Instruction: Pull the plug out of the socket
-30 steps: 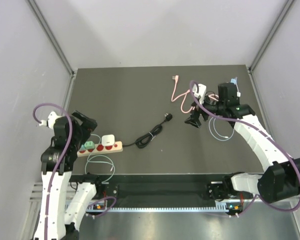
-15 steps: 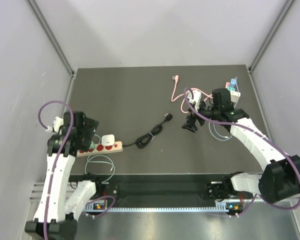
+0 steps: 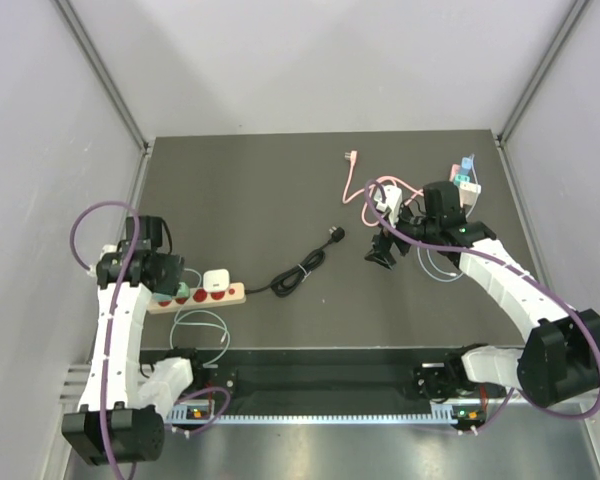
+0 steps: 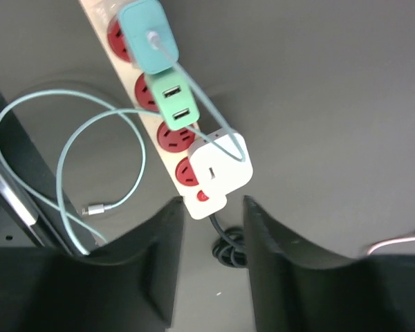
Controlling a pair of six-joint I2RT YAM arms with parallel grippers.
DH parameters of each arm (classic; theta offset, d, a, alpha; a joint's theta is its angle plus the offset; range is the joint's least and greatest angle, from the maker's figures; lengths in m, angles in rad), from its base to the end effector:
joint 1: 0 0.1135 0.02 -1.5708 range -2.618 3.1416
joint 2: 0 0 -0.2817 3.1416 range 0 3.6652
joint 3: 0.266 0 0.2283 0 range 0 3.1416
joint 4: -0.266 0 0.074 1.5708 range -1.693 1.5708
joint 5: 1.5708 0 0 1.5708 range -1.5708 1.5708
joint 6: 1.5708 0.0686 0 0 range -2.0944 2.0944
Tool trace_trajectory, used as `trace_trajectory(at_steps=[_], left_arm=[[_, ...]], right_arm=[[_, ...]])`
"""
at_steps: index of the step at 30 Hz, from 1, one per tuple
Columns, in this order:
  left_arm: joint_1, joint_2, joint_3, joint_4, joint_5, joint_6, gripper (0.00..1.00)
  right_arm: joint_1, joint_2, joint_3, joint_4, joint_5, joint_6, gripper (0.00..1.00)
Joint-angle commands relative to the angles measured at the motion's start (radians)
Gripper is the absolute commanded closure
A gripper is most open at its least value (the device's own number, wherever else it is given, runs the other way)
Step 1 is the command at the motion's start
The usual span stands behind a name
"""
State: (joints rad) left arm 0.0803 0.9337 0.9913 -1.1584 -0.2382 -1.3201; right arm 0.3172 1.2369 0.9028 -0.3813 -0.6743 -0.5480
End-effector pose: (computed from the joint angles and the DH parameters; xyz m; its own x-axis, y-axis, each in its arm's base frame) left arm 0.1309 0.0268 0.2871 -0.0418 -0.9478 -0.3161 -0.9067 0.1689 -0.3865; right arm 0.2258 0.1192 0.2804 -0.1717 -0.4847 -0.8577 -0.9148 0.4015 -0.0437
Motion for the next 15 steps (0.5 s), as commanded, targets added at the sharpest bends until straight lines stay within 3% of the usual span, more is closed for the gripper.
trace_trajectory(at_steps=[1, 4, 7, 15], left_arm=[[0.013, -0.029, 0.023, -0.067, 0.016, 0.008, 0.6], [0.015, -0.041, -0.002, -0.086, 0.025, 0.002, 0.71], [0.018, -0.056, -0.051, -0.078, 0.033, -0.027, 0.72], [0.062, -0.013, -0.178, 0.068, 0.048, -0.067, 0.58]], right_arm=[[0.013, -0.025, -0.005, 0.053, -0.004, -0.02, 0.0], [0.013, -0.016, -0.004, 0.051, -0.001, -0.032, 0.0], [0.013, -0.008, -0.002, 0.056, 0.005, -0.043, 0.0], [0.013, 0.007, 0.008, 0.055, 0.01, -0.043, 0.0]])
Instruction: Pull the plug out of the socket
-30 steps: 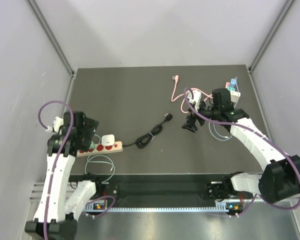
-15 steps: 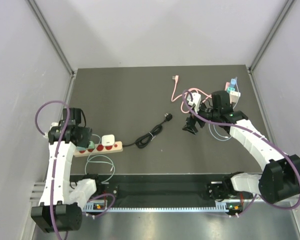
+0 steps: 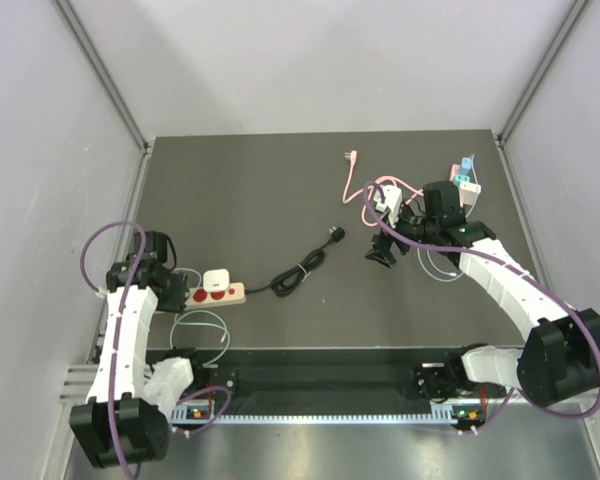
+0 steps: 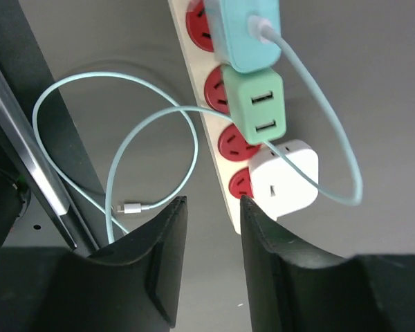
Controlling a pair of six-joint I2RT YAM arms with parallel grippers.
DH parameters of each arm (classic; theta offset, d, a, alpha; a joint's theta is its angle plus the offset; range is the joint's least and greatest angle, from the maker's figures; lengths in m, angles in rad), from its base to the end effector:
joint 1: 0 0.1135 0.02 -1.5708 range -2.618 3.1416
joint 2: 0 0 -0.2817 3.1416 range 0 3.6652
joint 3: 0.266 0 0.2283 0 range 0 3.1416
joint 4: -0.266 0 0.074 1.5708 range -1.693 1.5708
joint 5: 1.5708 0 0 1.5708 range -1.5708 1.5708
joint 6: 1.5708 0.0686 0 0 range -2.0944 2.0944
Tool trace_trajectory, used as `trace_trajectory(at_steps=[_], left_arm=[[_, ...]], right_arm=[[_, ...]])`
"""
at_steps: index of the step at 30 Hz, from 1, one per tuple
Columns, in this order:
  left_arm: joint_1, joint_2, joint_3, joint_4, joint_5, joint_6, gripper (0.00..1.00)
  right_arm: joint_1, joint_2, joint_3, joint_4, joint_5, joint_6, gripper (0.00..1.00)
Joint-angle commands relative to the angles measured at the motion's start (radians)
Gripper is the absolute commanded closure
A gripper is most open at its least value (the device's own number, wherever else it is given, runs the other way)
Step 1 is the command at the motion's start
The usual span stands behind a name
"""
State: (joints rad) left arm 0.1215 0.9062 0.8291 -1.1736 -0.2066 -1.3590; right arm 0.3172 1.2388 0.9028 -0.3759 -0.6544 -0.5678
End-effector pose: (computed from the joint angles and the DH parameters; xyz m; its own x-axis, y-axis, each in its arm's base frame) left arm 0.1124 0.0279 0.2441 -0.0195 -0.9663 -0.2565 -0.9596 0.0901 -0.2667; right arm 0.2275 0.1186 0.2800 -0.1547 -0.4999 -0.8522 -0.9116 0.4048 -0.0719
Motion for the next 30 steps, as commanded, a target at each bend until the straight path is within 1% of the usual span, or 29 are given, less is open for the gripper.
trace_trajectory(at_steps=[1, 2, 4, 5, 7, 10, 15, 21, 27, 30], left_arm=[[0.035, 0.022, -0.016, 0.095, 0.007, -0.028, 0.57], [0.041, 0.036, -0.016, 0.112, -0.002, -0.026, 0.52], [0.069, 0.048, -0.021, 0.14, -0.004, -0.009, 0.47], [0.075, 0.057, -0.024, 0.164, 0.001, -0.005, 0.43], [0.099, 0.071, -0.031, 0.183, 0.006, 0.004, 0.39], [0.13, 0.089, -0.051, 0.218, 0.024, 0.008, 0.36], [0.17, 0.125, -0.093, 0.313, 0.064, -0.006, 0.35], [0.19, 0.184, -0.104, 0.371, 0.087, -0.005, 0.35], [0.205, 0.256, -0.11, 0.381, 0.073, 0.006, 0.39], [0.207, 0.275, -0.105, 0.39, 0.062, 0.015, 0.44]], right_arm=[[0.014, 0.005, 0.01, 0.051, -0.008, -0.026, 0.0], [0.013, 0.004, 0.011, 0.051, -0.007, -0.027, 0.0], [0.014, 0.004, 0.011, 0.051, -0.007, -0.026, 0.0], [0.011, 0.005, 0.013, 0.049, -0.005, -0.026, 0.0], [0.013, 0.005, 0.015, 0.049, -0.005, -0.023, 0.0], [0.013, 0.008, 0.015, 0.049, -0.002, -0.023, 0.0], [0.013, 0.017, 0.021, 0.046, -0.001, -0.024, 0.0], [0.013, 0.028, 0.027, 0.045, -0.001, -0.033, 0.0], [0.013, 0.027, 0.028, 0.043, -0.001, -0.03, 0.0], [0.013, 0.024, 0.027, 0.043, 0.002, -0.032, 0.0]])
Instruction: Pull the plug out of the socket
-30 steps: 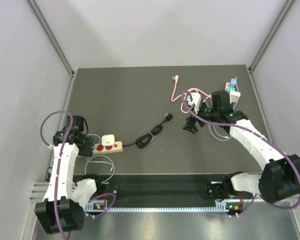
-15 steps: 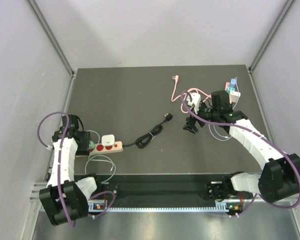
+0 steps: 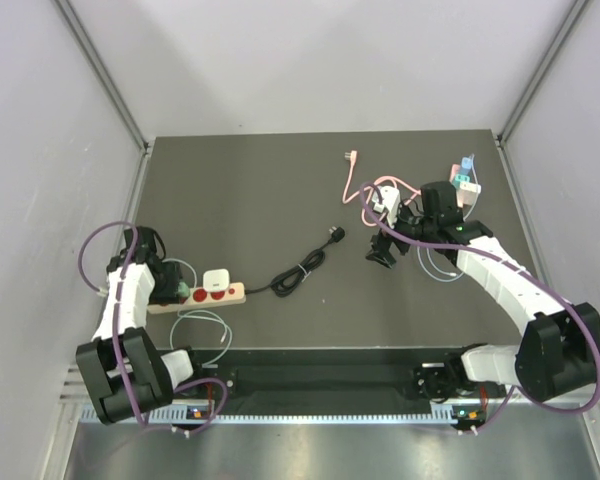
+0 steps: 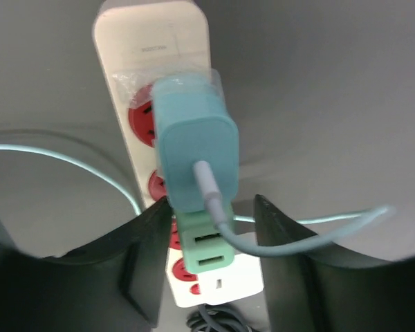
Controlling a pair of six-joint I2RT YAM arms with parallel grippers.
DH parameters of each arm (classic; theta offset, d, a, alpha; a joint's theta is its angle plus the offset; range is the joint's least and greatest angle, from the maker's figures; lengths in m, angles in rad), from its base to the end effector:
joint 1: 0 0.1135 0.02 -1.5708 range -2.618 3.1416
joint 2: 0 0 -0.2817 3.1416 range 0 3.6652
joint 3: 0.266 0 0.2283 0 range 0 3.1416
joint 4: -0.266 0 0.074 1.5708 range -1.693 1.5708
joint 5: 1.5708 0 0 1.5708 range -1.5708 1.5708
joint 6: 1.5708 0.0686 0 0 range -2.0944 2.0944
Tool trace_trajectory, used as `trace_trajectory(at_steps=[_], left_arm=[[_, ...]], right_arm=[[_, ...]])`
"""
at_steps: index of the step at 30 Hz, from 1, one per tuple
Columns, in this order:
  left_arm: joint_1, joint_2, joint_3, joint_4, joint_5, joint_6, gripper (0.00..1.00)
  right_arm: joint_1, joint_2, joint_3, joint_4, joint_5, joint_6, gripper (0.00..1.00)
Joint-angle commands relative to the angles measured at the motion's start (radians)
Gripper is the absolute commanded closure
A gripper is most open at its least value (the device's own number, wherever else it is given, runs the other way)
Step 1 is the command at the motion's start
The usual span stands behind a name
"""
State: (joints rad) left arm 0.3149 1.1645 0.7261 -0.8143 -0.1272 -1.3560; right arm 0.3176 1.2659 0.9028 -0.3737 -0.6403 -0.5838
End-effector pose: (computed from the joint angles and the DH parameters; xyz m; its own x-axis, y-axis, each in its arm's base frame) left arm 0.1666 0.0634 0.1982 0.1445 -0.9722 -0.1844 -0.9559 -0.0890 -0.2799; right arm 0.2325 0.1196 0.2734 -0.1629 -0.5188 -0.8392 -0.9115 0.4047 -0.0733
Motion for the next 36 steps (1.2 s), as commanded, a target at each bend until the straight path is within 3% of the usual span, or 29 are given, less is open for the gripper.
trace_trajectory(at_steps=[1, 4, 5, 7, 12, 18, 21, 26, 31, 36], left_arm=[[0.012, 0.02, 0.001, 0.03, -0.015, 0.021, 0.47], [0.013, 0.027, 0.016, 0.032, -0.012, 0.058, 0.69], [0.013, 0.027, 0.027, 0.043, -0.012, 0.073, 0.85], [0.013, 0.021, 0.039, 0.05, -0.008, 0.116, 1.0], [0.015, -0.023, 0.064, 0.21, 0.121, 0.268, 1.0], [0.013, -0.022, 0.062, 0.389, 0.46, 0.417, 1.0], [0.013, -0.017, 0.047, 0.472, 0.581, 0.422, 1.0], [0.007, -0.043, 0.03, 0.567, 0.695, 0.394, 1.0], [-0.02, -0.078, -0.001, 0.616, 0.719, 0.311, 1.0], [-0.046, -0.132, -0.025, 0.616, 0.701, 0.262, 1.0]], right_arm=[[0.012, -0.003, 0.025, 0.041, -0.012, -0.016, 0.01], [0.012, -0.005, 0.024, 0.047, -0.013, -0.013, 0.0], [0.012, -0.008, 0.022, 0.047, -0.015, -0.013, 0.0], [0.012, -0.007, 0.021, 0.048, -0.016, -0.011, 0.0], [0.014, 0.004, 0.027, 0.05, -0.056, -0.011, 0.0], [0.078, 0.104, 0.113, 0.009, -0.188, 0.039, 0.0], [0.149, 0.182, 0.177, 0.005, -0.292, 0.128, 0.0], [0.271, 0.36, 0.3, 0.12, -0.389, 0.439, 0.0], [0.385, 0.51, 0.441, 0.202, -0.264, 0.698, 0.0], [0.443, 0.578, 0.505, 0.231, -0.125, 0.818, 0.0]])
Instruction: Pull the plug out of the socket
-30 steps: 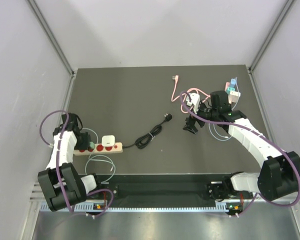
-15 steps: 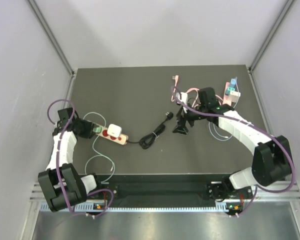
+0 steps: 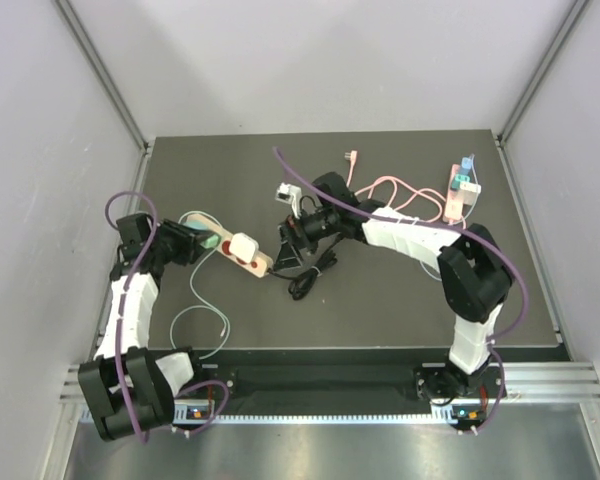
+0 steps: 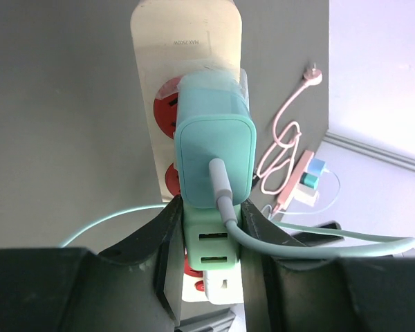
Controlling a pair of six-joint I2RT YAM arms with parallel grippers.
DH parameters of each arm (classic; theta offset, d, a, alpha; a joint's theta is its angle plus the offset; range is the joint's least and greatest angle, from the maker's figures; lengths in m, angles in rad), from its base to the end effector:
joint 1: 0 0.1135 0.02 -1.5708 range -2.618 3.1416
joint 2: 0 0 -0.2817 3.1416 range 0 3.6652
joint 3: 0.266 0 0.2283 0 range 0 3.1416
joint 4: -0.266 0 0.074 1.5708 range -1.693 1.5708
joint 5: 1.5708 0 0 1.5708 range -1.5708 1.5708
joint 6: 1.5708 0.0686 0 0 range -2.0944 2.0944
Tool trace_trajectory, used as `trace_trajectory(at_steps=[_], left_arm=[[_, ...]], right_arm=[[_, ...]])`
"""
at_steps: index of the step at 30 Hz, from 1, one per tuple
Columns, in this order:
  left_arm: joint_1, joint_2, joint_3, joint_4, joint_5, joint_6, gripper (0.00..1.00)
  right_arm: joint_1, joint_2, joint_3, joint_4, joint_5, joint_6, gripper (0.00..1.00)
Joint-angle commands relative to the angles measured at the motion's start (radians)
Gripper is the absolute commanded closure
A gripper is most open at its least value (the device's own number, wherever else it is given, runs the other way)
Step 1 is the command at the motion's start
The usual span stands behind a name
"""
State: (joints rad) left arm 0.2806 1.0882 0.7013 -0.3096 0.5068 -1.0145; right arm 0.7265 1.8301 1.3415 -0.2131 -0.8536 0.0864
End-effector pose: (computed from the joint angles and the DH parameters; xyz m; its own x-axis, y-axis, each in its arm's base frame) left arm 0.2193 0.0286 0.2495 -0.4237 -0.8948 -0.1406 -0.4624 0.3472 -0.8159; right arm 0.2690 0.3082 0.2585 -0.5555 -0.4178 -0.7189 -0.8220 0.1456 0.5506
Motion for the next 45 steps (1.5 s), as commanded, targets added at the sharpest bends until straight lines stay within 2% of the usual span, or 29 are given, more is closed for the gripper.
trace_trajectory(at_steps=[1, 4, 13, 19, 22, 23, 25, 26, 28, 29, 32, 35, 39, 41, 43, 45], left_arm=[[-0.015, -0.062, -0.009, 0.112, 0.059, -0.084, 1.0], [-0.029, -0.083, -0.028, 0.112, 0.053, -0.099, 1.0], [-0.046, -0.116, -0.052, 0.118, 0.041, -0.136, 1.0], [-0.05, -0.128, -0.057, 0.125, 0.038, -0.156, 1.0], [-0.055, -0.134, -0.059, 0.129, 0.039, -0.164, 1.0], [-0.054, -0.136, -0.06, 0.127, 0.039, -0.17, 1.0], [-0.055, -0.142, -0.063, 0.127, 0.039, -0.171, 1.0], [-0.054, -0.143, -0.065, 0.127, 0.039, -0.174, 1.0], [-0.057, -0.148, -0.063, 0.127, 0.039, -0.18, 1.0], [-0.057, -0.151, -0.059, 0.124, 0.039, -0.182, 1.0], [-0.06, -0.149, -0.013, 0.035, 0.016, -0.2, 1.0], [-0.081, -0.134, 0.085, -0.187, -0.078, -0.176, 1.0], [-0.11, -0.105, 0.187, -0.394, -0.166, -0.153, 1.0], [-0.113, -0.094, 0.214, -0.439, -0.165, -0.128, 1.0], [-0.115, -0.1, 0.213, -0.416, -0.128, -0.089, 1.0], [-0.113, -0.123, 0.172, -0.292, -0.035, -0.055, 1.0]], right_arm=[[0.053, 0.023, 0.073, 0.078, 0.109, 0.189, 0.0], [0.083, 0.05, 0.087, 0.09, 0.154, 0.248, 0.0], [0.128, 0.135, 0.123, 0.101, 0.159, 0.343, 0.0], [0.128, 0.146, 0.114, 0.109, 0.171, 0.363, 0.12], [0.129, 0.159, 0.119, 0.126, 0.165, 0.389, 0.26], [0.129, 0.162, 0.122, 0.127, 0.163, 0.392, 0.38], [0.129, 0.173, 0.131, 0.123, 0.159, 0.394, 0.51], [0.131, 0.178, 0.137, 0.112, 0.159, 0.389, 0.68], [0.131, 0.187, 0.157, 0.065, 0.174, 0.362, 0.87], [0.131, 0.187, 0.163, 0.034, 0.244, 0.351, 1.0], [0.131, 0.166, 0.159, -0.026, 0.428, 0.328, 1.0], [0.126, 0.147, 0.148, -0.054, 0.574, 0.329, 1.0], [0.12, 0.143, 0.145, -0.065, 0.66, 0.343, 1.0], [0.114, 0.147, 0.146, -0.062, 0.656, 0.351, 1.0], [0.102, 0.15, 0.147, -0.051, 0.633, 0.361, 1.0], [0.085, 0.147, 0.128, -0.022, 0.593, 0.371, 1.0]])
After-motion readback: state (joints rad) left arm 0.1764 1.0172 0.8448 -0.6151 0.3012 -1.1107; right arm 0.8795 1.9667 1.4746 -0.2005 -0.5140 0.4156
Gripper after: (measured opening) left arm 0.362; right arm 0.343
